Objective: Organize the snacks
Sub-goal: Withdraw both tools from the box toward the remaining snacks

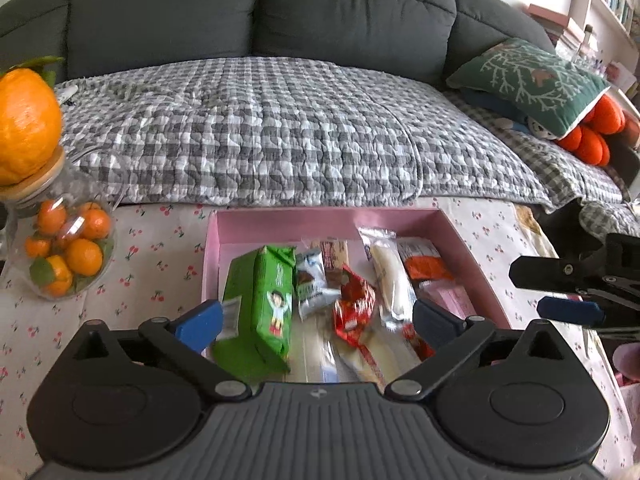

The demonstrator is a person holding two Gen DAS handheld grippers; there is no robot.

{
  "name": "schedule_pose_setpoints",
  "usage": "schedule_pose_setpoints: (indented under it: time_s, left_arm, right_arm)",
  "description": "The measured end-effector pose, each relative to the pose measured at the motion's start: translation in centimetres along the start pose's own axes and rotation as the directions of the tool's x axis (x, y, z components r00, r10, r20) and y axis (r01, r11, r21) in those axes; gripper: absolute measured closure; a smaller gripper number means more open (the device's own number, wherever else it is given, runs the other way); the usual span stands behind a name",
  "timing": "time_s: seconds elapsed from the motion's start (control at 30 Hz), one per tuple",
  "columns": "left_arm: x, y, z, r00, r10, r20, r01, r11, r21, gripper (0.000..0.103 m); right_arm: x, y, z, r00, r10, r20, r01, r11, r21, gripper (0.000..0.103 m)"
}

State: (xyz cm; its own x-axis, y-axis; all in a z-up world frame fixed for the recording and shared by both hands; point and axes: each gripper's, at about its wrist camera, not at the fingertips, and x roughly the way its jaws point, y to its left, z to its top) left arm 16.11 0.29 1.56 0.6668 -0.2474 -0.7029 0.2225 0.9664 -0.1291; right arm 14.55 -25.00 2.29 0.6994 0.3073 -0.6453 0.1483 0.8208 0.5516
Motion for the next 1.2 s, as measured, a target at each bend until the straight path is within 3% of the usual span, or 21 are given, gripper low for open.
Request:
schedule_pose_setpoints:
  time_s: [0.23,0.53,1.2]
  left_arm:
    - [-2.1,-0.5,-1.8,0.999,0.031,-0.022,-0.03,0.999,0.031,0.001]
    - [-4.9,-0.2,-4.4,0.999,0.014,-0.039,-0.013,1.0,0.016,0.001]
    - [-7.1,1.4,-11.0,0.999,-0.002,-0.033,0.007,0.991,0.132,0.001]
  right_arm:
    - [-1.7,0.8,-1.2,1.0,-0.016,-0.025,0.014,0.997,-0.079,0.018]
    - [-3.5,1.7,-3.2,0.997,-0.033,-0.063,0.022,0.985,-0.173,0.018]
    - [-5.5,-0.1,-9.1,0.987,-0.138,-0.079,0.098,0.917,-0.387,0.012]
